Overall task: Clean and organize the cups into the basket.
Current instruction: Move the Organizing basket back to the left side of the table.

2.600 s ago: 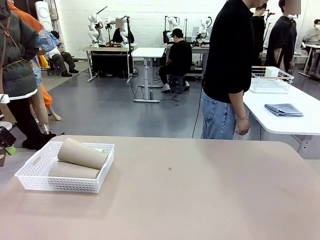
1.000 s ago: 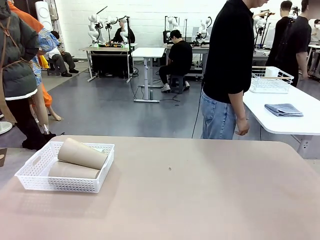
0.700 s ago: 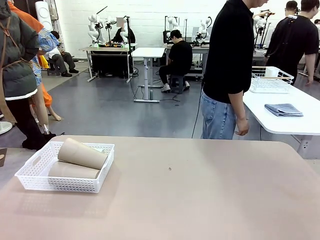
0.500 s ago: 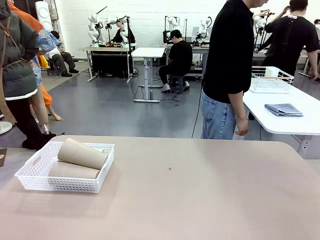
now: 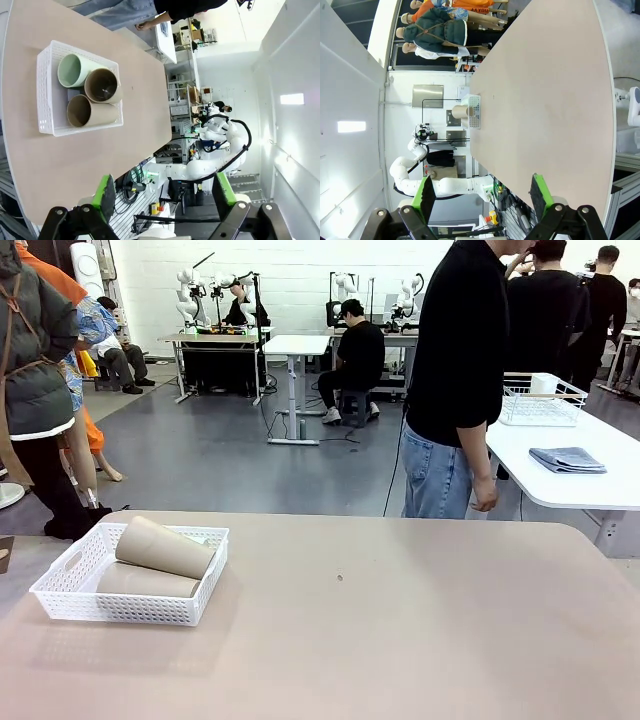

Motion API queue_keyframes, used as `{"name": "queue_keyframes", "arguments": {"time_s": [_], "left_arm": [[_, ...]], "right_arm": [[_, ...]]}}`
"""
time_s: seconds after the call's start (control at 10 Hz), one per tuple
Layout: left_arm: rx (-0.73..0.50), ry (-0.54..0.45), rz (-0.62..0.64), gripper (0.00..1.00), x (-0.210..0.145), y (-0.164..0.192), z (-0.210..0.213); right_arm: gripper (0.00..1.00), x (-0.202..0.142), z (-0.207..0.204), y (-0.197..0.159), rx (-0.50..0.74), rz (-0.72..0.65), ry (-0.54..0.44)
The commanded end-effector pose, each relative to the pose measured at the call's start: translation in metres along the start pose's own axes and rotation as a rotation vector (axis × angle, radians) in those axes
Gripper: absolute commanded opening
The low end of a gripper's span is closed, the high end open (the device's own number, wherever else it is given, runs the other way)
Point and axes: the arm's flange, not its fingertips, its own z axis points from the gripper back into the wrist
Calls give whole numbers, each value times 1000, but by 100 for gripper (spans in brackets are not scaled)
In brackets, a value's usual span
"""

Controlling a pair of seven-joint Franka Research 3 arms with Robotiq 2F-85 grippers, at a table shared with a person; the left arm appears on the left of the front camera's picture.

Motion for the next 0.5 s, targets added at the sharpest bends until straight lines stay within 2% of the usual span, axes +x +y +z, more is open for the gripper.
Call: {"name": "queue_keyframes", "arguments": {"time_s": [0.0, 0.4], "left_arm": [[-5, -11, 10, 100, -3, 0, 2], [-5, -11, 10, 100, -3, 0, 2]], "right_arm": [[100, -4, -5, 1, -14, -5, -5], [100, -4, -5, 1, -14, -5, -5]]}}
